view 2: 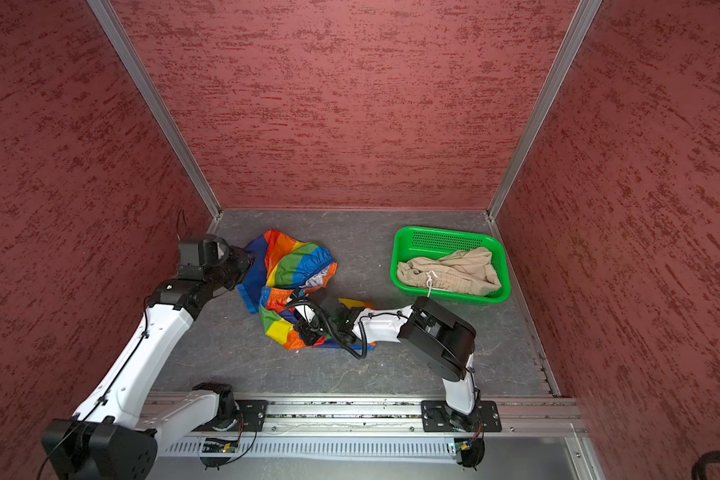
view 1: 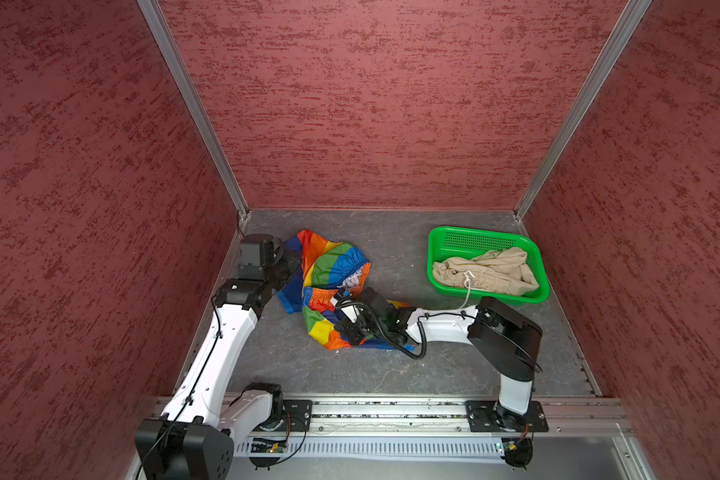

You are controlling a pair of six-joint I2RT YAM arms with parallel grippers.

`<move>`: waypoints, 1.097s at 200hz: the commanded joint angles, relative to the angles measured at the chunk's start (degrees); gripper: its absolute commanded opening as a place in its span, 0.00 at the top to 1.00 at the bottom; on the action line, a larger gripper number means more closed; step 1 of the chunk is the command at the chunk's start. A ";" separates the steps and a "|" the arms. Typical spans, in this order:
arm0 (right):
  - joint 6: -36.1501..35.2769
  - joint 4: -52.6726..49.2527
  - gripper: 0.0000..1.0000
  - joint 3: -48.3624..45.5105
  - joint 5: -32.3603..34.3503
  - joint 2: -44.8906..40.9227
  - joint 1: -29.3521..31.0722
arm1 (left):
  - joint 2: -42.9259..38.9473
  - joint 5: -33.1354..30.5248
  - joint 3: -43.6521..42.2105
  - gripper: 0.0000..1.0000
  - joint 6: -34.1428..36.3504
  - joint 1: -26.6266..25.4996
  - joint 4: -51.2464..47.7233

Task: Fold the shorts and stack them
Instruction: 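Grasp the orange waistband with the right gripper and the blue waistband with the left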

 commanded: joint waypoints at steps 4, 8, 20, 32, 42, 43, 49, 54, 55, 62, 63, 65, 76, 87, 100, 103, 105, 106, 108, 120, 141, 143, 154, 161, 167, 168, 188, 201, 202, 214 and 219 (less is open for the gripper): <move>0.19 1.59 1.00 -1.15 -2.17 -1.58 0.12 | 8.41 7.39 6.09 0.55 10.25 -0.94 -5.83; 0.25 1.96 1.00 -1.30 -2.13 -1.63 0.10 | 9.73 5.68 7.40 0.53 11.41 -1.74 -7.91; 0.39 2.83 1.00 -2.06 -1.72 -2.02 0.10 | 13.33 1.18 11.12 0.53 14.36 -3.85 -14.55; 0.25 3.06 1.00 -2.66 -1.40 -2.50 0.06 | 15.18 0.26 12.02 0.47 17.25 -5.73 -17.07; 0.16 3.40 1.00 -3.36 -1.22 -3.00 -0.07 | 15.69 -1.76 11.77 0.40 19.74 -7.35 -18.84; 0.16 3.45 1.00 -3.48 -1.22 -3.05 -0.07 | 15.66 -1.96 11.70 0.40 19.98 -7.48 -18.89; 0.23 3.79 1.00 -3.98 -1.23 -3.40 -0.23 | 15.71 -3.16 11.30 0.37 20.95 -8.23 -19.83; 0.37 4.16 1.00 -4.48 -1.39 -3.78 -0.45 | 15.57 -4.01 10.69 0.36 21.41 -8.64 -20.38; 0.39 4.23 1.00 -4.53 -1.44 -3.88 -0.48 | 15.51 -4.05 10.55 0.36 21.52 -8.65 -20.46; 0.67 4.54 1.00 -5.13 -1.80 -4.15 -0.88 | 14.77 -3.93 9.27 0.33 22.23 -8.88 -20.38; 0.72 4.55 1.00 -5.16 -1.82 -4.16 -0.92 | 14.67 -3.88 9.04 0.33 22.33 -8.91 -20.32; 0.97 4.62 1.00 -5.29 -1.94 -4.29 -1.10 | 14.37 -3.66 8.65 0.32 22.44 -8.90 -20.28; 1.69 4.73 1.00 -5.73 -3.19 -4.38 -2.01 | 12.88 -2.35 6.70 0.29 23.19 -8.95 -19.63; 2.49 4.73 1.00 -6.05 -4.72 -4.18 -3.14 | 11.51 -1.49 5.53 0.28 23.99 -9.02 -19.70; 3.16 4.73 1.00 -6.35 -5.78 -4.16 -4.01 | 10.26 -1.51 4.59 0.27 24.90 -9.35 -20.66; 3.28 4.73 1.00 -6.45 -5.87 -4.20 -4.18 | 10.00 -1.55 4.42 0.26 25.03 -9.48 -20.92; 3.31 4.80 1.00 -6.54 -5.94 -4.26 -4.31 | 9.89 -1.61 4.29 0.26 25.12 -9.53 -21.13; 3.36 4.81 1.00 -6.57 -5.96 -4.30 -4.34 | 9.81 -1.66 4.22 0.26 25.18 -9.54 -21.18; 3.37 4.86 1.00 -6.66 -6.01 -4.30 -4.37 | 9.75 -1.74 4.13 0.26 25.29 -9.61 -21.42; 3.40 4.99 1.00 -6.89 -5.93 -4.58 -4.62 | 9.56 -2.26 3.73 0.26 25.72 -10.23 -22.42; 3.40 4.75 1.00 -7.03 -5.79 -4.82 -4.73 | 10.63 -3.37 3.30 0.26 25.64 -11.74 -22.09; 3.45 4.80 1.00 -6.97 -5.77 -4.83 -4.73 | 10.79 -3.45 3.28 0.27 25.60 -11.92 -22.00; 3.49 4.66 1.00 -7.05 -5.49 -4.86 -4.82 | 11.76 -2.93 3.45 0.28 25.08 -12.78 -20.88; 3.57 4.53 1.00 -7.04 -5.33 -4.86 -4.82 | 12.59 -2.75 3.62 0.31 24.76 -13.56 -20.25; 3.62 4.54 1.00 -7.23 -5.16 -5.05 -4.90 | 13.27 -2.69 3.95 0.35 24.71 -14.36 -19.95; 3.64 4.55 1.00 -7.22 -5.12 -5.09 -4.91 | 13.39 -2.69 3.97 0.36 24.66 -14.46 -19.93; 4.17 5.35 1.00 -8.00 -4.30 -5.85 -5.08 | 16.12 -3.89 5.14 0.58 25.09 -17.02 -20.80; 4.75 6.05 1.00 -8.52 -4.34 -6.19 -5.51 | 17.35 -3.92 5.65 0.69 25.50 -17.76 -21.59; 4.78 6.10 1.00 -8.57 -4.36 -6.19 -5.56 | 17.41 -3.91 5.65 0.70 25.46 -17.79 -21.63; 5.26 6.27 1.00 -8.61 -4.97 -6.31 -6.16 | 17.64 -4.16 5.78 0.80 25.50 -18.15 -22.03; 5.53 6.39 1.00 -8.63 -5.24 -6.29 -6.42 | 17.56 -4.21 5.81 0.84 25.57 -18.14 -22.11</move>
